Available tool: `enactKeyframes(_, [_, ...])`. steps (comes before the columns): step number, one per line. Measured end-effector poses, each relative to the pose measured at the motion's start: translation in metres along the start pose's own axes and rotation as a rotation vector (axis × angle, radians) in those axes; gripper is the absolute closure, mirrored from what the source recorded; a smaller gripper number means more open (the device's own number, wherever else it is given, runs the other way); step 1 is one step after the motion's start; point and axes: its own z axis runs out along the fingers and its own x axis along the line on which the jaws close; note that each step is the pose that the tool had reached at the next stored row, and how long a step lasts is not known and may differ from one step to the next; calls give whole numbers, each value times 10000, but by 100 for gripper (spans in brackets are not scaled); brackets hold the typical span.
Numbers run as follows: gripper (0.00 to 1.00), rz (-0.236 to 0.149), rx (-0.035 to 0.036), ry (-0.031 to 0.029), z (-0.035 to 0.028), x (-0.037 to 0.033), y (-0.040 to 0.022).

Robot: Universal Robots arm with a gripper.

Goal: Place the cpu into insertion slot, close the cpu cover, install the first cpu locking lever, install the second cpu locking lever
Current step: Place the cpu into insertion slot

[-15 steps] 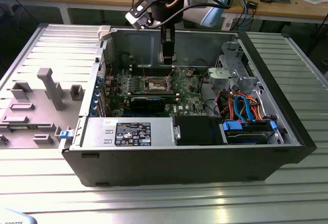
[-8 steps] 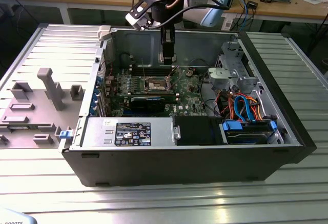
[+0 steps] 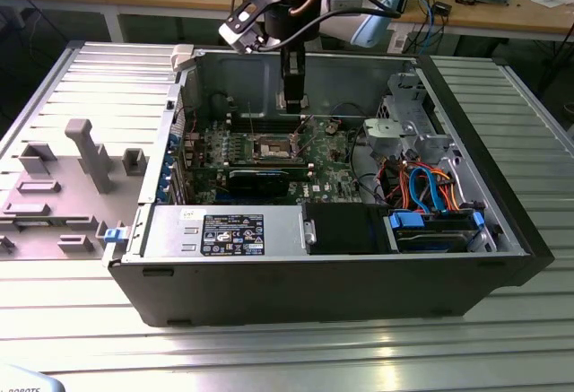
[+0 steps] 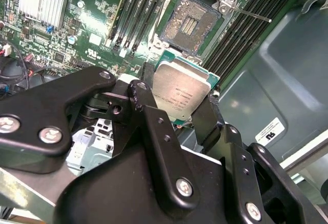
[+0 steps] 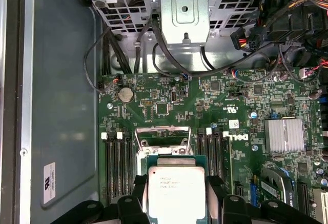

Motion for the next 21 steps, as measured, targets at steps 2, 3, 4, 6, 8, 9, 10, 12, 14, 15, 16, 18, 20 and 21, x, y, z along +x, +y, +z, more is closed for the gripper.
enactKeyframes(2, [46, -5, 0, 0, 11, -1, -41])
enactKeyframes(3, [46, -7, 1, 0, 16, -2, -61])
enactKeyframes(4, [46, -9, 1, 1, 22, -3, -80])
enactKeyframes(6, [46, -13, 1, 0, 31, -4, -102])
enactKeyframes(8, [46, -16, 2, 0, 37, -4, -115])
enactKeyframes(9, [46, -16, 2, 2, 39, -4, -118])
enactKeyframes(10, [46, -14, 2, 5, 42, -5, -124])
enactKeyframes(12, [46, -14, 0, 7, 49, -5, -132])
enactKeyframes(14, [46, -16, 0, 10, 72, -6, -148])
enactKeyframes(15, [46, -13, 2, 55, 84, -7, -151])
enactKeyframes(16, [46, -8, 4, 103, 93, -7, -152])
enactKeyframes(18, [46, -3, 14, 138, 113, -6, -154])
enactKeyframes(20, [46, -1, 62, 150, 132, -6, -157])
enactKeyframes(21, [46, -40, 66, 207, 147, -8, -167])
